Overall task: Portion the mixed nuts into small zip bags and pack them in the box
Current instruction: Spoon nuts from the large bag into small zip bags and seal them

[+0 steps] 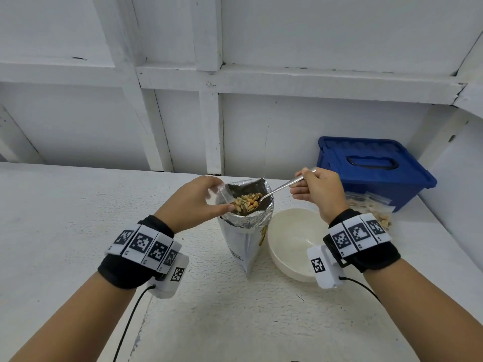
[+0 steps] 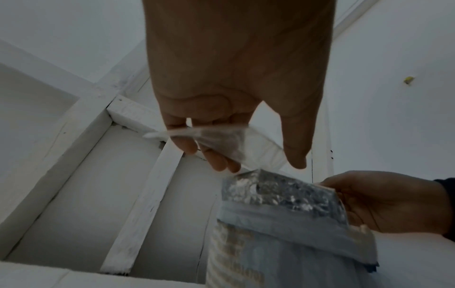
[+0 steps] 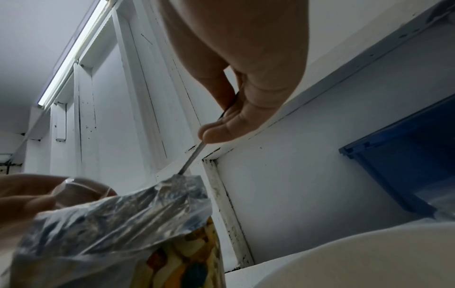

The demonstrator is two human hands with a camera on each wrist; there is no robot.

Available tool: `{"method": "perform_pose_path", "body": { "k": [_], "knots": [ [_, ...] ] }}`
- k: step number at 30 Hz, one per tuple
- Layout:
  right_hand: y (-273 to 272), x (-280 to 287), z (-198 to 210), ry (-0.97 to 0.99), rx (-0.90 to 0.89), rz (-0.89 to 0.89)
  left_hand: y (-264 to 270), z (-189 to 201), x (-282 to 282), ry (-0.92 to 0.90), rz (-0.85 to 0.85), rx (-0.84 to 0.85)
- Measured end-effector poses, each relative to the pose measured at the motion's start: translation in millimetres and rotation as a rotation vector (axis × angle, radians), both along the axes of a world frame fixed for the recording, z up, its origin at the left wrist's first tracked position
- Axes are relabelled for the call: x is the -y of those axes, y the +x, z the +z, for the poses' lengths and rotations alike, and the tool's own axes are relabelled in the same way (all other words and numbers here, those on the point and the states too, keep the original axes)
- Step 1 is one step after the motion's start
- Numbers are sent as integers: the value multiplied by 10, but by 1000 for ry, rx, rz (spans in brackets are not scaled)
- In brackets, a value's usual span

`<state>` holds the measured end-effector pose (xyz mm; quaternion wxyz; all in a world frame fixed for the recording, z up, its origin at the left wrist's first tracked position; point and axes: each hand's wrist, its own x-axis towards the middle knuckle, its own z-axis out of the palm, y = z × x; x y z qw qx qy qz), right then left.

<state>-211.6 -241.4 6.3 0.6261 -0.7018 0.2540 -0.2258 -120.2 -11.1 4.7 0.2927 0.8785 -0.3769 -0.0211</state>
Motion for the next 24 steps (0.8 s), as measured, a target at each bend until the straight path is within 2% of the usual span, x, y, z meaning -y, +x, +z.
{"method": "perform_pose_path", "body": {
  "k": [5,10,20,24],
  "knots": [
    [-3,91,50,-9,36,-51,78,93,47,208,-23,54],
    [-23,105,126,-15,66,-44,103,121,115,235,-35,78],
    [29,-68,196,1,86,29,77,44,218,118,-41,10],
    [88,-221,313,-131,114,96,26,0,227,-36,-7,-19]
  ]
}}
